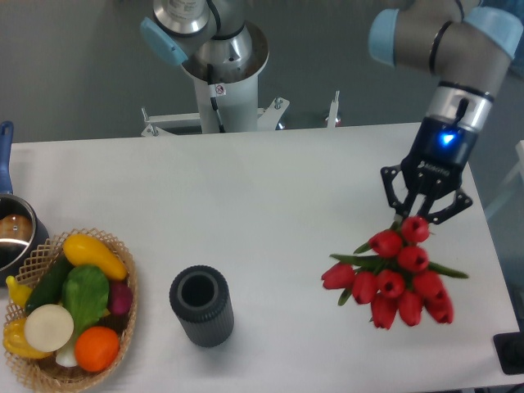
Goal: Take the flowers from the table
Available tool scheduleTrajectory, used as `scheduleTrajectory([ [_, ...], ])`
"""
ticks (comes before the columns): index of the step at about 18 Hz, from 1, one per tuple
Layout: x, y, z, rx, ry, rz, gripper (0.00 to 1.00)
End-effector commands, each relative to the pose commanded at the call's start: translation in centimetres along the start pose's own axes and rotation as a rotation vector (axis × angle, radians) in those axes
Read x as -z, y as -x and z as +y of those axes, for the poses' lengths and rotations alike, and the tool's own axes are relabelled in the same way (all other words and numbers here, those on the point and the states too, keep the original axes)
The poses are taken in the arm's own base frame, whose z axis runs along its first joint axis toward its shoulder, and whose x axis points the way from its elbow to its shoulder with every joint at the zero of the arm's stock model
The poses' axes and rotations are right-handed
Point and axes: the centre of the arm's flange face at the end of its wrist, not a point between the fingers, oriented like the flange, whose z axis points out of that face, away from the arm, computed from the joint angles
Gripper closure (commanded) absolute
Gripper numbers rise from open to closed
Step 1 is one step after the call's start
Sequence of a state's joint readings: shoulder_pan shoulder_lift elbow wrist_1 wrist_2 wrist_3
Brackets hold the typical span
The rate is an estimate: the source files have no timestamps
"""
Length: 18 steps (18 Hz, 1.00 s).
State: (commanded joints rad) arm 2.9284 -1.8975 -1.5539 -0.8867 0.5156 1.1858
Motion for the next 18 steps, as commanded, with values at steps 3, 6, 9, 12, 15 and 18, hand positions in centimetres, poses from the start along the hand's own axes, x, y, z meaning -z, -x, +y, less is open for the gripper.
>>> scheduleTrajectory([
  [3, 0.3, 0.1, -0.1, -0.001, -0.023, 0.002, 0.87],
  [6, 0.8, 0.4, -0.1, -0.001, -0.027, -0.005, 0.87],
  [9, 0.9, 0.4, 0.0, 0.0, -0.028, -0.006, 0.87],
  [12, 1.0, 0.5, 0.1, 0.003, -0.028, -0.009, 0.87],
  [15, 1.3, 0.7, 0.2, 0.006, -0.028, -0.014, 0.87],
  [18, 1.6, 0.8, 0.3, 0.006, -0.029, -0.018, 0.87],
])
